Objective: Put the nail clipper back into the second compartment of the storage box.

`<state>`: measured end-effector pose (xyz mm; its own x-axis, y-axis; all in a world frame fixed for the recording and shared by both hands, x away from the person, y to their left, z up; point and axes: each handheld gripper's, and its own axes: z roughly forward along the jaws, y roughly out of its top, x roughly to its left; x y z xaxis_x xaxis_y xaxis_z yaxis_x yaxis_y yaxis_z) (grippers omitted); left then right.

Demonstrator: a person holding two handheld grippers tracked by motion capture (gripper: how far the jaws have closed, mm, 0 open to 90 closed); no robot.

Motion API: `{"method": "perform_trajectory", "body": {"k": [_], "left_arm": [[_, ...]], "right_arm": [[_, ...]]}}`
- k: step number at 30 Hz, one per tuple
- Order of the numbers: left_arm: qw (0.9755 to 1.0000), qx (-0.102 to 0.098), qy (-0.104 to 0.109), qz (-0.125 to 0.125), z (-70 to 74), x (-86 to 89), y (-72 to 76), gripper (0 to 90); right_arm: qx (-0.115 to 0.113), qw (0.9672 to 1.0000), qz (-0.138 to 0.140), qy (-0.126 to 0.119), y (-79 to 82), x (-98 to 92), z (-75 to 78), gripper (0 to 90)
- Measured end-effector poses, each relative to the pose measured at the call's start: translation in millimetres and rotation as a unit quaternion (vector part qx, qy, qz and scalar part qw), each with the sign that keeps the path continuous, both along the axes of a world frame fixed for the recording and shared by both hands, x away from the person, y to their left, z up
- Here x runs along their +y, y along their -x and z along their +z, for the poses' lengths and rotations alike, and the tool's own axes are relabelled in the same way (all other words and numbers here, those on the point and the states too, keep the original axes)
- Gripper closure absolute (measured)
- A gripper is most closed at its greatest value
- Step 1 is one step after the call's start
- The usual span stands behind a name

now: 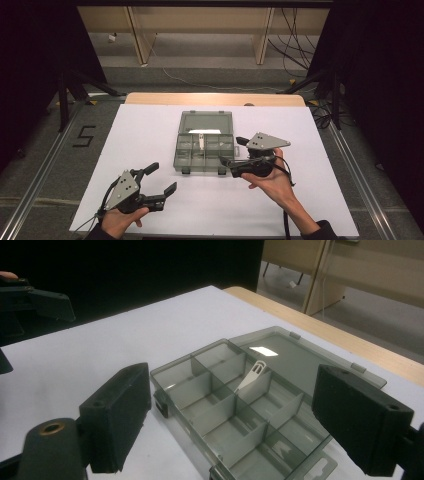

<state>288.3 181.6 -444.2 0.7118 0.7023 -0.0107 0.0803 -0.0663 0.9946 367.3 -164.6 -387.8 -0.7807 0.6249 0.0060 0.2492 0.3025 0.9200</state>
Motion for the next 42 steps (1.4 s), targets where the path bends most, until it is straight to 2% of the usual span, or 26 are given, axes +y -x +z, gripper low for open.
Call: {"method": "perform_trajectory", "body": {"k": [4,6,10,16,22,29,32,35,37,42], "left_arm": [[1.0000,0.000,0.000,0.000,0.1,0.2,0.1,16.5],[1.0000,-0.001,-0.001,0.000,0.2,0.3,0.0,16.5],[1.0000,-0.001,0.000,0.000,0.3,0.3,0.1,16.5],[1.0000,0.000,0.001,0.000,0.2,0.3,0.2,16.5],[1.0000,-0.001,0.000,0.000,0.4,0.3,0.1,16.5],[1.0000,-0.002,-0.002,0.000,0.3,0.3,0.0,16.5],[1.0000,-0.001,-0.001,0.000,0.3,0.4,0.1,16.5],[1.0000,-0.004,-0.004,0.000,0.5,0.5,-0.1,16.5],[1.0000,-0.002,-0.004,0.000,0.5,0.7,0.2,16.5],[1.0000,-0.002,-0.005,0.000,0.3,0.7,0.0,16.5]], "right_arm": [[0.005,1.0000,-0.003,-0.004,3.1,-4.5,-1.5,16.7],[-0.008,0.9999,-0.006,-0.011,3.4,-6.1,-3.0,16.6],[-0.001,0.9998,-0.010,-0.015,7.5,-10.6,-2.5,16.6],[-0.015,0.9990,-0.018,-0.039,12.9,-17.9,-1.2,16.7],[-0.008,0.9990,-0.016,-0.041,18.2,-23.1,-6.0,16.6],[-0.024,0.9980,-0.025,-0.053,23.8,-29.9,-6.6,16.9],[-0.017,0.9981,-0.023,-0.055,26.7,-34.0,-7.0,16.7],[-0.022,0.9971,-0.029,-0.068,29.3,-35.6,-9.8,16.3],[-0.020,0.9976,-0.029,-0.060,32.0,-38.4,-10.1,16.2],[-0.022,0.9974,-0.026,-0.064,38.2,-41.7,-13.8,15.8]]}}
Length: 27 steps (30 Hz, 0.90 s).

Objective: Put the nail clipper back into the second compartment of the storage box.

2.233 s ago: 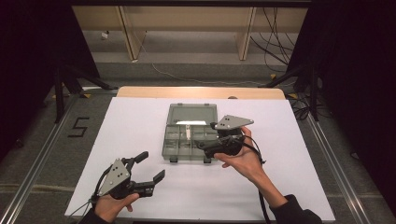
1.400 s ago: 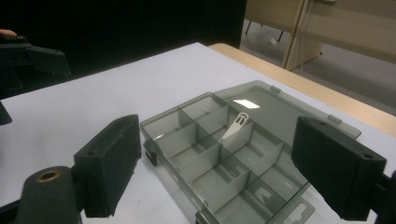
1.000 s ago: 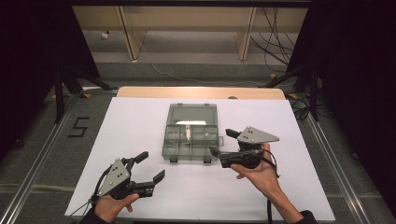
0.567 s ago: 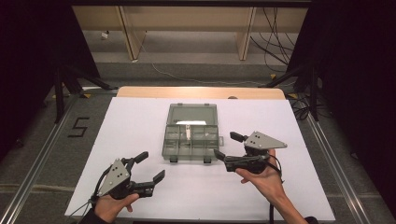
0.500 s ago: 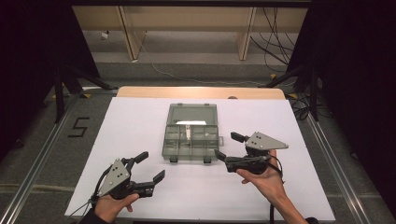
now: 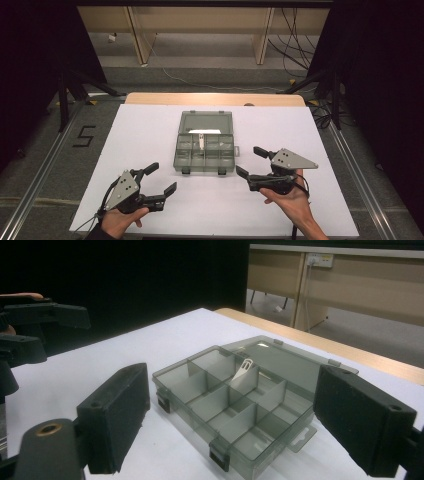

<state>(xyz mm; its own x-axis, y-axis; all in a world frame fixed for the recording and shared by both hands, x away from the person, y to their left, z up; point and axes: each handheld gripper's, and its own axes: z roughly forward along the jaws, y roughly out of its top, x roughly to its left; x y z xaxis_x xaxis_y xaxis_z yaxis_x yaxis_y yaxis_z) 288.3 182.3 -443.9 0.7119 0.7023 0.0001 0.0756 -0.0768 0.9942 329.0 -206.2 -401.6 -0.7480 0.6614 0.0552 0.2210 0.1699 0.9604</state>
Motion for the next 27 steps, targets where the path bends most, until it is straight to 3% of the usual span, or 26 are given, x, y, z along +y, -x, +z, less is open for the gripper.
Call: {"method": "perform_trajectory", "body": {"k": [14,17,18,20,24,27], "left_arm": [[1.0000,-0.003,-0.003,0.000,0.2,0.3,-0.1,16.5],[1.0000,-0.002,0.000,0.001,0.5,0.4,0.1,16.5],[1.0000,-0.003,-0.001,0.001,0.5,0.4,0.1,16.5],[1.0000,-0.003,-0.001,0.001,0.5,0.3,0.2,16.5],[1.0000,-0.003,-0.001,0.000,0.5,0.5,0.2,16.5],[1.0000,-0.001,0.001,0.001,0.5,0.1,0.6,16.5]], "right_arm": [[-0.002,0.9999,-0.008,-0.011,13.9,-5.0,-9.0,15.9],[0.006,0.9999,-0.005,-0.007,17.3,-7.0,-11.1,15.9],[0.001,0.9999,-0.006,-0.016,17.7,-6.0,-13.4,15.9],[0.005,0.9999,-0.007,-0.007,20.3,-6.8,-14.8,15.9],[0.005,0.9999,-0.001,-0.013,24.6,-7.2,-18.5,15.9],[0.009,0.9999,-0.008,0.000,29.1,-10.4,-19.9,16.0]]}}
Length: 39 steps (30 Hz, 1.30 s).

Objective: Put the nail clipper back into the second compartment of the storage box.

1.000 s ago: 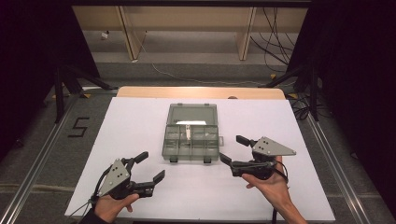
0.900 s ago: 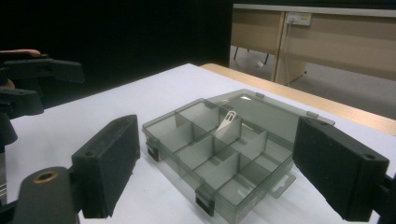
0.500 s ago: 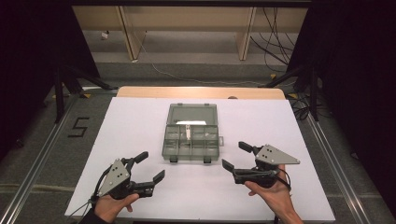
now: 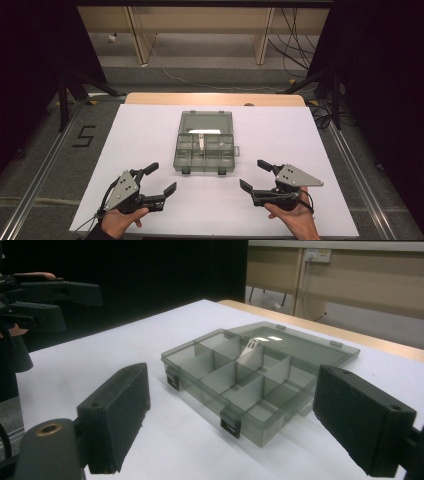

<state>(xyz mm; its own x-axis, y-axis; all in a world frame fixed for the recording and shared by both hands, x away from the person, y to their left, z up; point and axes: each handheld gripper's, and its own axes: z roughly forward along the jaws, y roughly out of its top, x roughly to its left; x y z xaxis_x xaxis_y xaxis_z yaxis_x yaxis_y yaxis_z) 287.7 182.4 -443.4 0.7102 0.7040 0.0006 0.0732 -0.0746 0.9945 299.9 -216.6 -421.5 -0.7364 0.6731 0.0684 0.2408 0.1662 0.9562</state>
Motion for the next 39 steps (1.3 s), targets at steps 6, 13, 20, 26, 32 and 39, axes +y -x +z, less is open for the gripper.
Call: {"method": "perform_trajectory", "body": {"k": [6,13,20,26,32,39], "left_arm": [[1.0000,-0.001,0.002,-0.001,0.3,0.1,0.5,16.5],[1.0000,0.000,-0.001,0.000,0.0,0.3,1.0,16.5],[1.0000,0.000,0.001,-0.001,0.2,0.1,0.8,16.5],[1.0000,-0.001,0.000,-0.001,0.4,0.2,0.7,16.5],[1.0000,0.000,0.001,-0.001,0.1,-0.4,0.7,16.5],[1.0000,-0.001,0.000,-0.001,0.4,0.0,0.5,16.5]], "right_arm": [[-0.003,0.9999,-0.011,-0.008,5.7,-6.5,-7.0,15.8],[-0.005,0.9998,-0.018,0.003,10.1,-11.8,-9.8,15.7],[-0.005,0.9998,-0.021,0.001,14.1,-14.6,-12.4,15.6],[0.001,0.9995,-0.028,0.014,14.6,-15.1,-13.0,15.9],[-0.008,0.9994,-0.030,0.018,13.5,-13.7,-14.0,15.9],[0.000,0.9995,-0.027,0.017,13.0,-14.0,-14.0,15.9]]}}
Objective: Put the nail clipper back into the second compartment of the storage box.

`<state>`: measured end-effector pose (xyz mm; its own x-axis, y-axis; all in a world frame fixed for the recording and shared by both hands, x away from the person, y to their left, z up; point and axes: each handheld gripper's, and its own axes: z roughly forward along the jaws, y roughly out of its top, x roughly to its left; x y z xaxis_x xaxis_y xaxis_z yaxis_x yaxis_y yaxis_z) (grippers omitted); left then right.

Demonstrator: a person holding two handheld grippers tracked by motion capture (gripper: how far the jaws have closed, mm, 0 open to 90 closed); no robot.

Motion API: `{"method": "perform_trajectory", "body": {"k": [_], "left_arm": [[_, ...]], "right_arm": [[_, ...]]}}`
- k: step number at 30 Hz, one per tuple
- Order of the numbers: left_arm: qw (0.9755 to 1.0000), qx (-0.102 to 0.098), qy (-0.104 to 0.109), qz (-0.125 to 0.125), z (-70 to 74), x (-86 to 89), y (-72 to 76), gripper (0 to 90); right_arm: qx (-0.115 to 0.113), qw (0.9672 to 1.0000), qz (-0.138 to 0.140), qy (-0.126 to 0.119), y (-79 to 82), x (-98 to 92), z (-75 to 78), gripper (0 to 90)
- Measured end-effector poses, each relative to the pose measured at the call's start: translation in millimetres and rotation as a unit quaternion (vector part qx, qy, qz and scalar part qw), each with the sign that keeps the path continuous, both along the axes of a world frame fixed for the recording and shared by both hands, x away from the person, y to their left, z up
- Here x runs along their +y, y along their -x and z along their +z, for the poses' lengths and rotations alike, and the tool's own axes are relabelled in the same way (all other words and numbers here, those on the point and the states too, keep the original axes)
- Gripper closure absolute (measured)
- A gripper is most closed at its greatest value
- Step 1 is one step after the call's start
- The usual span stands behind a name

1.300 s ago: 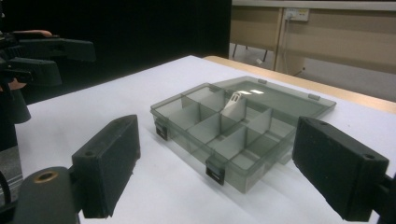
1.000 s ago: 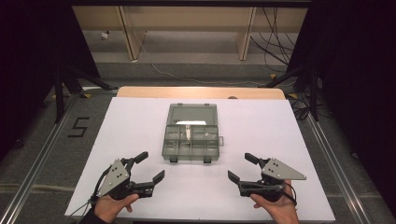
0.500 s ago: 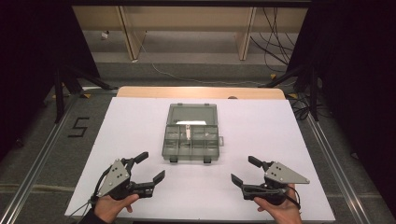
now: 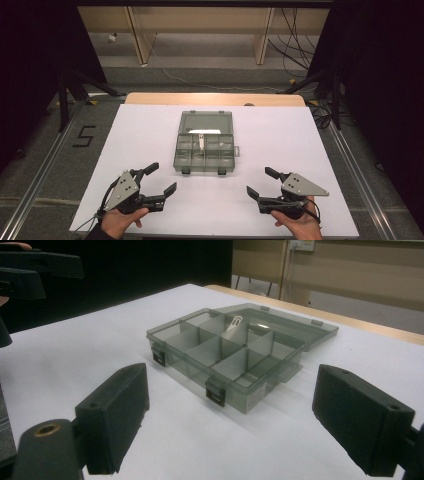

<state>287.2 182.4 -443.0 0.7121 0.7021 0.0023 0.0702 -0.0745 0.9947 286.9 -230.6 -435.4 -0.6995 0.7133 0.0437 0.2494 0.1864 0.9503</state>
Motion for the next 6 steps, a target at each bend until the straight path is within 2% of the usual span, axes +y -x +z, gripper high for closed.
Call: {"method": "perform_trajectory", "body": {"k": [6], "left_arm": [[1.0000,0.000,-0.003,0.001,-0.4,-0.7,-0.6,16.5]], "right_arm": [[-0.004,1.0000,0.001,0.001,-0.3,-0.7,0.2,15.8]]}}
